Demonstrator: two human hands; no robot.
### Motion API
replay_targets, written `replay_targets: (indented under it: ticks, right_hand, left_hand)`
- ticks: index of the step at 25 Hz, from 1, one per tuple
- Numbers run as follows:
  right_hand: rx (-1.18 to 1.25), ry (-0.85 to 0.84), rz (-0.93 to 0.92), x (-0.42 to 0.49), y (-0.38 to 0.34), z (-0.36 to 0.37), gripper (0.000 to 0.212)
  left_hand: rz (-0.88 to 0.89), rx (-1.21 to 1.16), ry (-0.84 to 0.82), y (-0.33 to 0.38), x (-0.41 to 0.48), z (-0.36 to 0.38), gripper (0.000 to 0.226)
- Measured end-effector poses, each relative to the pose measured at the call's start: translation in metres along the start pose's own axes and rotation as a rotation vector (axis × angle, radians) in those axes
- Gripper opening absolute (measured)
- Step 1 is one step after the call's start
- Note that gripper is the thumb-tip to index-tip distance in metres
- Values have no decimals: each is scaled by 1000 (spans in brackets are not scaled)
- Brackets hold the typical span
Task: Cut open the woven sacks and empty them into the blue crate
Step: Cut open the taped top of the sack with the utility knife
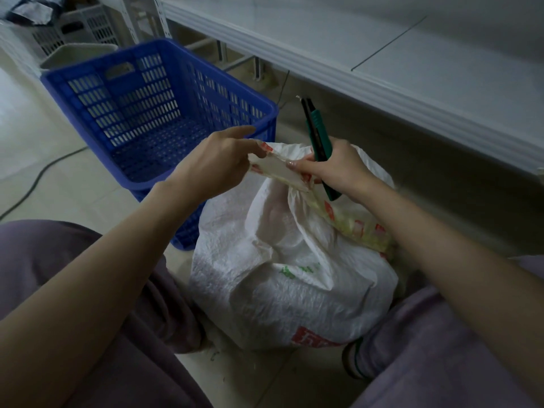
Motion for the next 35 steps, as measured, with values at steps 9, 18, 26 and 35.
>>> replay_targets:
  ticks: [9, 18, 26, 35]
  right_hand:
    - [29, -7, -49, -6, -15, -2, 33]
    - [-51, -83, 78, -32, -5, -44, 25]
    - [-535, -383, -7, -69, 6, -33, 12]
    - [-539, -274, -29, -72, 22, -41, 16]
  left_hand:
    - [115, 339, -116, 39, 3, 27, 28]
    - [-74, 161, -101, 18, 21, 32, 29]
    - [-98, 140, -204, 13, 34, 48, 49]
    - [134, 423, -92, 41, 38, 51, 25]
Point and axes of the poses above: each hand's wrist, its own x-axis towards the middle knuckle, its own z-axis out of the palm, y = z × x, the point moved 8 cm from there along x, towards the middle knuckle, and after that the axes turned 10 degrees about -z, right-handed, at the moved point
